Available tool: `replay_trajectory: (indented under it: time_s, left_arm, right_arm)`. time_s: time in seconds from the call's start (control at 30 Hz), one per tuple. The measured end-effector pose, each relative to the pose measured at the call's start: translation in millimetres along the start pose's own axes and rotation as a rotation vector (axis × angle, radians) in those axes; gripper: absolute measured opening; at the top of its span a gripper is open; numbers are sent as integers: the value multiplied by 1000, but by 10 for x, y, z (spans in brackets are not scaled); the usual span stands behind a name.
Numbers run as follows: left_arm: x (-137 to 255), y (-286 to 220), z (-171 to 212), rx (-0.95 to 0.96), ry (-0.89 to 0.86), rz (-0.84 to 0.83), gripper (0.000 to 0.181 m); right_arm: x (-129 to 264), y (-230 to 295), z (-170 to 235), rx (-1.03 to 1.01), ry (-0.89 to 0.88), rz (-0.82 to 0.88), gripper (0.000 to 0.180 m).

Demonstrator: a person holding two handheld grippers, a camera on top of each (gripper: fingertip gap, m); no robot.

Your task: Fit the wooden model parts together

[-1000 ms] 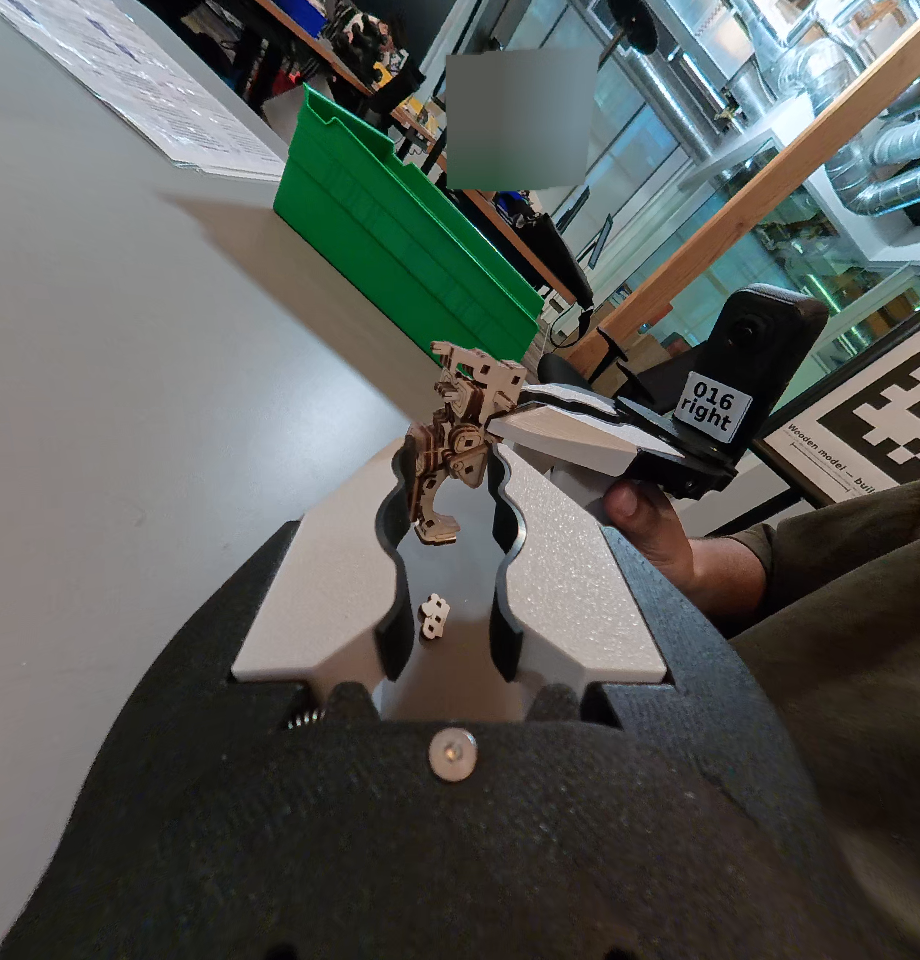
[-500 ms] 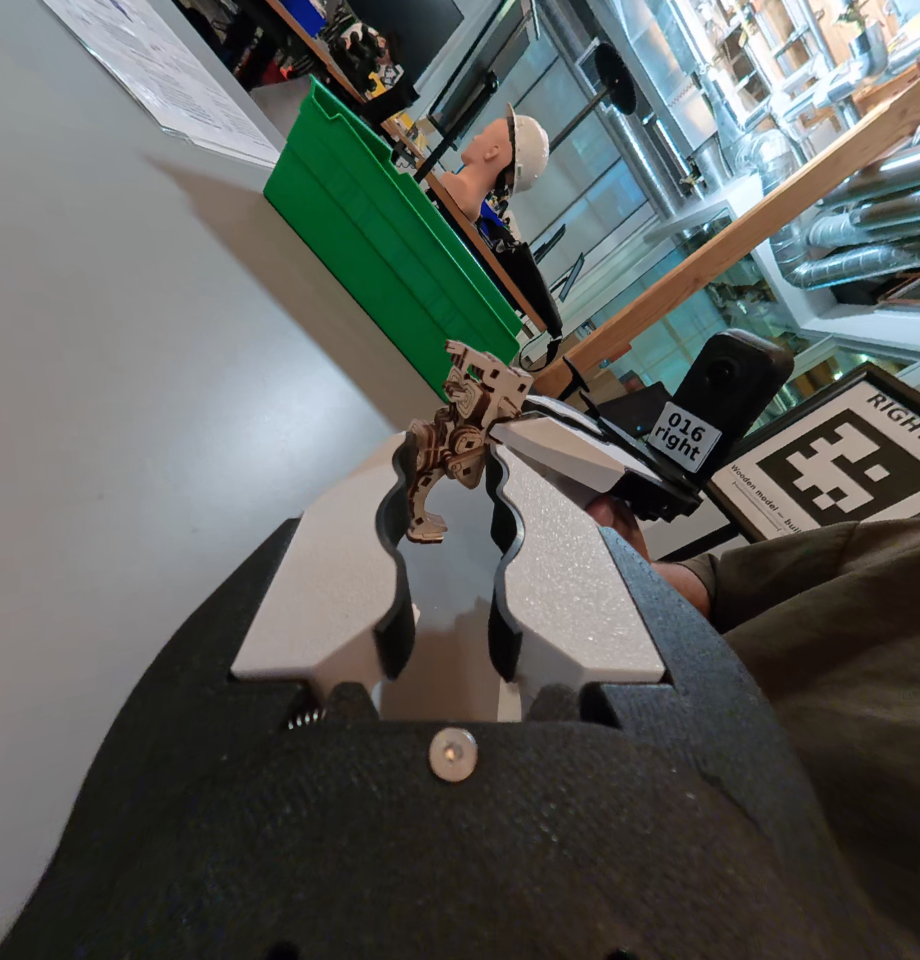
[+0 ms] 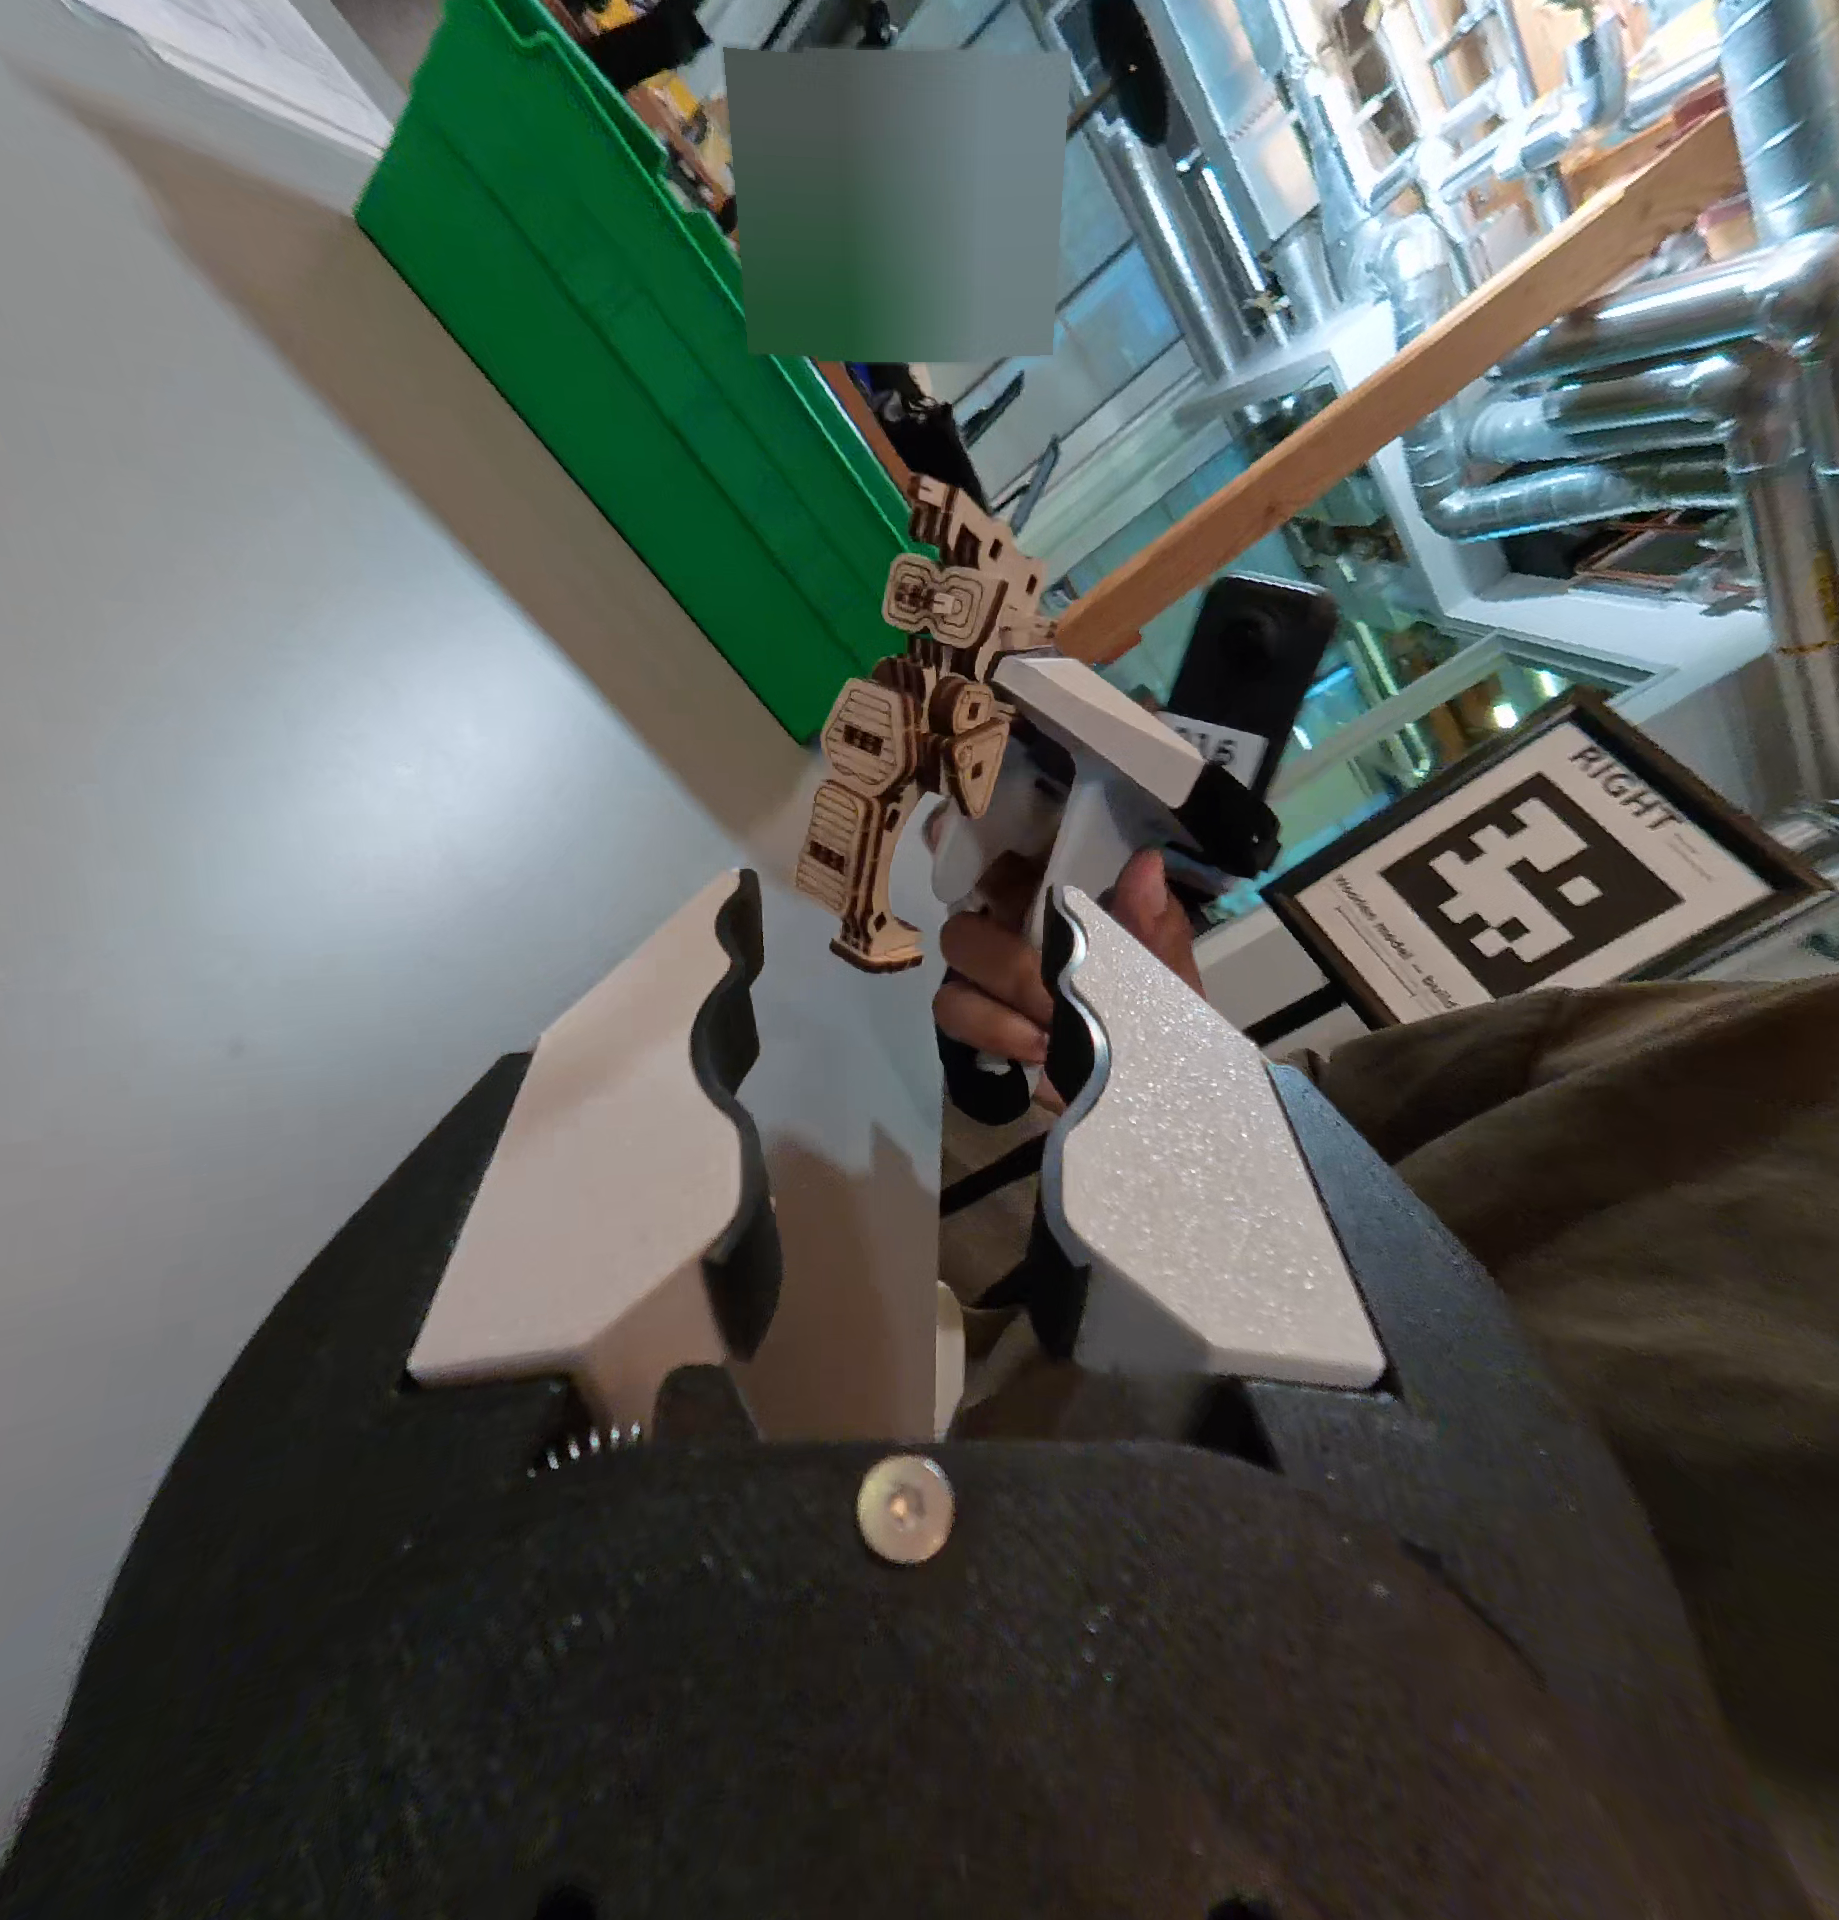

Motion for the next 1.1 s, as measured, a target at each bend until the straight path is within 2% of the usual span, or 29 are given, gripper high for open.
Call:
replay_trajectory:
  time_s: [0.03, 0.2, 0.37, 0.63, 0.73, 1.0, 1.1]
  left_arm:
    - [-6, 5, 10, 13, 5, 20, 51]
    - [17, 23, -14, 98, -13, 133, 43]
    - [33, 43, -27, 133, -7, 191, 26]
    - [44, 66, -35, 177, -3, 223, 23]
    - [72, 90, -64, 204, -29, 231, 23]
    - [76, 136, -64, 230, -25, 230, 23]
    - [66, 138, -55, 225, -11, 223, 23]
  right_arm:
    - [-5, -10, 13, -69, -6, -41, 6]
    - [-36, -79, 108, -346, -12, -170, 7]
    - [-72, -72, 167, -435, 16, -233, 7]
    - [-73, -95, 180, -441, 23, -251, 7]
    - [-54, -115, 148, -430, 9, -271, 15]
    - [-25, -170, 124, -252, 97, -216, 14]
    - [-23, -180, 132, -251, 119, -236, 13]
Point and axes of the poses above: each gripper's, where its closed fingertips meet, x back along the fingers, z out of its underside, y = z × x across the jaws, the point moved 8 cm from there along x, back along the fingers, and after that the axes turned 9 degrees about x, right-handed, at the moved point
